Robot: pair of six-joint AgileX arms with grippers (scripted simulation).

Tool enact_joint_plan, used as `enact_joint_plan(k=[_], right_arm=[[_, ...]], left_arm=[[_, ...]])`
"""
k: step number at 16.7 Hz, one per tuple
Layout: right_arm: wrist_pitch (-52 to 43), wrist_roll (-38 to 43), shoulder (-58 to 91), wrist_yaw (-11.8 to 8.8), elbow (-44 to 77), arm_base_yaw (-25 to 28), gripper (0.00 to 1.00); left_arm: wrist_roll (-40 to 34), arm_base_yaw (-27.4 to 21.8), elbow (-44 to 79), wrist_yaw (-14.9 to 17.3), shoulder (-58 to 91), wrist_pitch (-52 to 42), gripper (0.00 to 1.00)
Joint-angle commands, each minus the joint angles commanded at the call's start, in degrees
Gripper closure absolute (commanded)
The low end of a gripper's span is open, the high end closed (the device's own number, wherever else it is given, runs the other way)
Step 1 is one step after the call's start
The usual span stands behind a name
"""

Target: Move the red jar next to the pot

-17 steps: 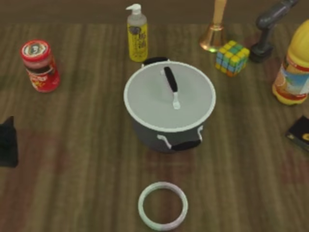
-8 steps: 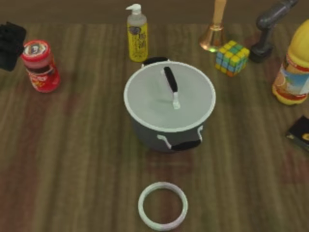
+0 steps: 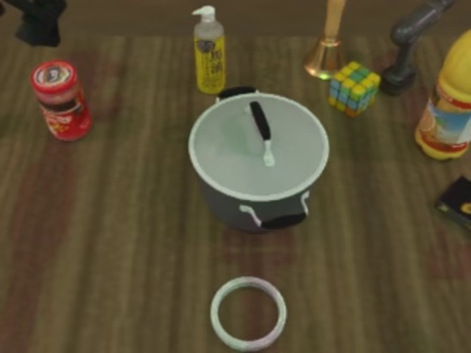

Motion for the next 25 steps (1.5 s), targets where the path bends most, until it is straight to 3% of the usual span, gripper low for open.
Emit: enact_joint_plan(k=[5, 9, 17, 25], right_arm=[[0.0, 0.0, 0.0, 0.0, 0.0, 0.0, 0.00], [0.0, 0.0, 0.0, 0.0, 0.0, 0.0, 0.00], [0.0, 0.0, 0.0, 0.0, 0.0, 0.0, 0.00], [0.0, 0.0, 0.0, 0.0, 0.0, 0.0, 0.00]], left_arm=[[5.5, 0.8, 21.1, -0.5, 20.3, -9.9, 0.00], [7.7, 1.3, 29.9, -0.9, 29.3, -14.0, 0.00], [7.9, 1.0, 30.5, -1.0, 30.5, -14.2, 0.00], [7.3, 0.7, 17.9, -1.1, 29.1, -2.7, 0.00]])
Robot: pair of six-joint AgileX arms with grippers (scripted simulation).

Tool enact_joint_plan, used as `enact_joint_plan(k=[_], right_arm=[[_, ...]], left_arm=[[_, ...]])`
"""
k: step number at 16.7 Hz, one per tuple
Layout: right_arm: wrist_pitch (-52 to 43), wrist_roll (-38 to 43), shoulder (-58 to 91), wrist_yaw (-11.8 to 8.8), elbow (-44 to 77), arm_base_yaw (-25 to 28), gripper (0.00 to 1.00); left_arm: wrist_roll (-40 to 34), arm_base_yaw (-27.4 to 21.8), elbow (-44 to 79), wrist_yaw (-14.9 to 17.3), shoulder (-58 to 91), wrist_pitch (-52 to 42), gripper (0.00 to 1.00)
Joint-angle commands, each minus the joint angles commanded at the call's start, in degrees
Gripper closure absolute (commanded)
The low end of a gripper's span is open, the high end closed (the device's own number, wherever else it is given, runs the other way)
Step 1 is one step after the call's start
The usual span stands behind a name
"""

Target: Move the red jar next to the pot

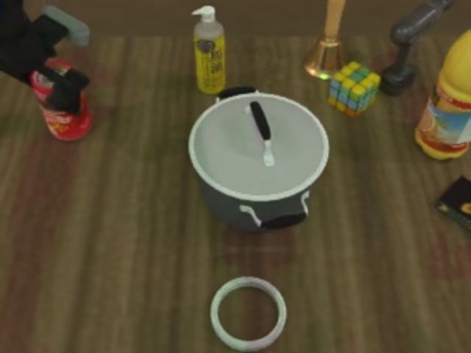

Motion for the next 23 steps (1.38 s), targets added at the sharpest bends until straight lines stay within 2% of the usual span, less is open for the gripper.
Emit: enact_joint_plan(k=[5, 18, 23], right_arm=[[0.0, 0.0, 0.0, 0.0, 0.0, 0.0, 0.00], [0.0, 0.0, 0.0, 0.0, 0.0, 0.0, 0.00], [0.0, 0.0, 0.0, 0.0, 0.0, 0.0, 0.00]], left_arm=[[0.0, 0.0, -0.9, 0.0, -0.1, 0.9, 0.00], [0.0, 0.0, -0.9, 0.0, -0.1, 0.9, 0.98], [0.0, 0.0, -0.9, 0.0, -0.1, 0.9, 1.00]])
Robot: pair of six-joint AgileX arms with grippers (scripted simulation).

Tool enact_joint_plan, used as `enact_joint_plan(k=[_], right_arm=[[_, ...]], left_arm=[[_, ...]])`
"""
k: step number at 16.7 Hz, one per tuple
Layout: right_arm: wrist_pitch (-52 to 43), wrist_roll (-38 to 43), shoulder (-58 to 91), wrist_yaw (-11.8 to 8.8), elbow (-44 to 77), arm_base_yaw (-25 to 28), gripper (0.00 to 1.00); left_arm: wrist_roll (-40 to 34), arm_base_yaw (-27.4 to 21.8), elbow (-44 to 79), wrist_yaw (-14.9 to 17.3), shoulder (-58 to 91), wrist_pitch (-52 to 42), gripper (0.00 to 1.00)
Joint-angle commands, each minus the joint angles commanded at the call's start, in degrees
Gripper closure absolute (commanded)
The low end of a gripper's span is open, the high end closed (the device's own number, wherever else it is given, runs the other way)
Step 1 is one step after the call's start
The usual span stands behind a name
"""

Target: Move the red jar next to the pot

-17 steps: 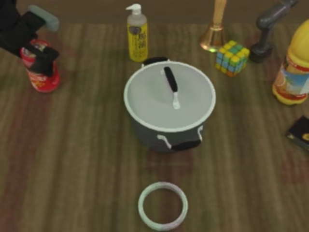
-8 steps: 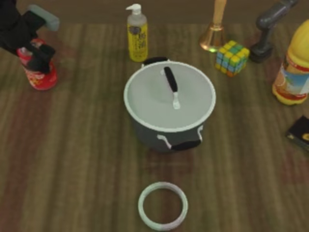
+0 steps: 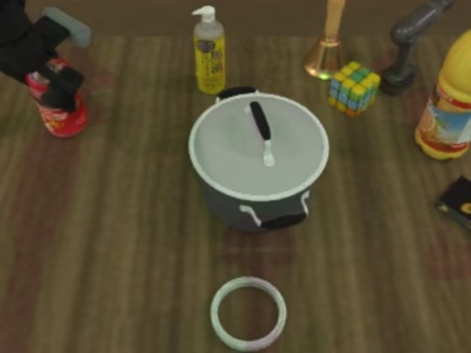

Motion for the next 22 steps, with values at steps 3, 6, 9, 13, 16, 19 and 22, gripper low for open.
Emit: enact_joint_plan(k=[3, 6, 9, 13, 16, 19, 22], right_arm=[[0.0, 0.0, 0.0, 0.0, 0.0, 0.0, 0.00], [0.0, 0.0, 0.0, 0.0, 0.0, 0.0, 0.00], [0.0, 0.0, 0.0, 0.0, 0.0, 0.0, 0.00], [0.0, 0.0, 0.0, 0.0, 0.0, 0.0, 0.00], [0.0, 0.0, 0.0, 0.0, 0.0, 0.0, 0.00], [0.0, 0.0, 0.0, 0.0, 0.0, 0.0, 0.00], [0.0, 0.0, 0.0, 0.0, 0.0, 0.0, 0.00]], left_arm=[[0.0, 0.0, 0.0, 0.0, 0.0, 0.0, 1.00], [0.1, 0.2, -0.9, 0.0, -0.9, 0.1, 1.00], [0.3, 0.4, -6.7, -0.1, -6.7, 0.3, 1.00], [0.4, 1.2, -20.6, -0.2, -20.2, 0.5, 1.00], [0.5, 1.9, -29.1, -0.3, -28.5, 0.6, 1.00], [0.6, 2.1, -32.1, -0.3, -31.5, 0.5, 1.00], [0.7, 1.7, -31.9, -0.3, -31.3, 0.5, 1.00]])
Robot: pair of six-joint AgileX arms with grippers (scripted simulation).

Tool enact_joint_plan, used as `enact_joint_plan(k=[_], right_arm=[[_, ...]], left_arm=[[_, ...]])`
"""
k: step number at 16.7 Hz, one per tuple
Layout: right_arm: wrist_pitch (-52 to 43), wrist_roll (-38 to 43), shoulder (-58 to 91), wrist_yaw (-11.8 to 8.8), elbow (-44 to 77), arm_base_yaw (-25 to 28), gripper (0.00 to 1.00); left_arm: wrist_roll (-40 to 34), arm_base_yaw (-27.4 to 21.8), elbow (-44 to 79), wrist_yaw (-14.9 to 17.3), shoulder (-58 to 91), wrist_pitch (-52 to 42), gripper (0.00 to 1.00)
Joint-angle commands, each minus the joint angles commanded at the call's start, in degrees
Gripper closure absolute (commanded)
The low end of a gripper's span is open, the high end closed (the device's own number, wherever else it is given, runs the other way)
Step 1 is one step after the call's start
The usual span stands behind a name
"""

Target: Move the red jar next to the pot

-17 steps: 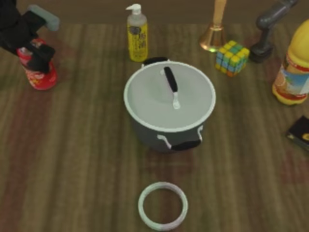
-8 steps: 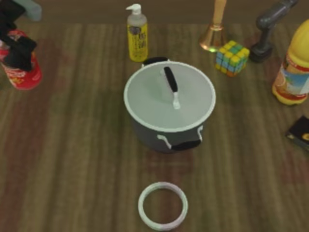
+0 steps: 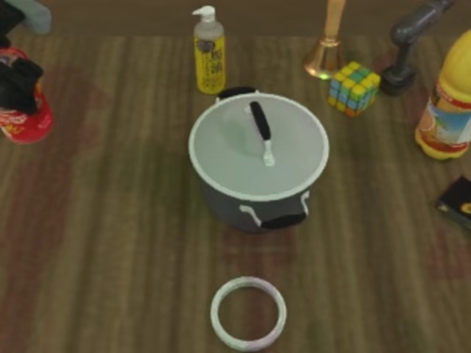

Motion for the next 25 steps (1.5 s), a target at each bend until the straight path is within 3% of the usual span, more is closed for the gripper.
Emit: enact_joint_plan(k=[3, 6, 14, 17, 20, 25], right_arm=[[0.0, 0.0, 0.0, 0.0, 0.0, 0.0, 0.00], [0.0, 0.0, 0.0, 0.0, 0.0, 0.0, 0.00], [0.0, 0.0, 0.0, 0.0, 0.0, 0.0, 0.00], [0.0, 0.0, 0.0, 0.0, 0.0, 0.0, 0.00], [0.0, 0.0, 0.0, 0.0, 0.0, 0.0, 0.00], [0.0, 0.0, 0.0, 0.0, 0.0, 0.0, 0.00]], left_arm=[[-2.0, -0.8, -0.7, -0.4, -0.2, 0.7, 1.00], [-9.4, -3.6, -3.2, -1.8, -0.7, 2.6, 1.00], [-44.9, -15.0, -13.9, -7.6, -3.7, 11.6, 1.00], [-54.5, -18.5, -17.4, -9.4, -4.8, 14.5, 1.00], [-58.6, -20.3, -19.2, -10.3, -5.3, 15.9, 1.00], [-58.6, -20.1, -19.3, -10.3, -5.0, 16.1, 1.00]])
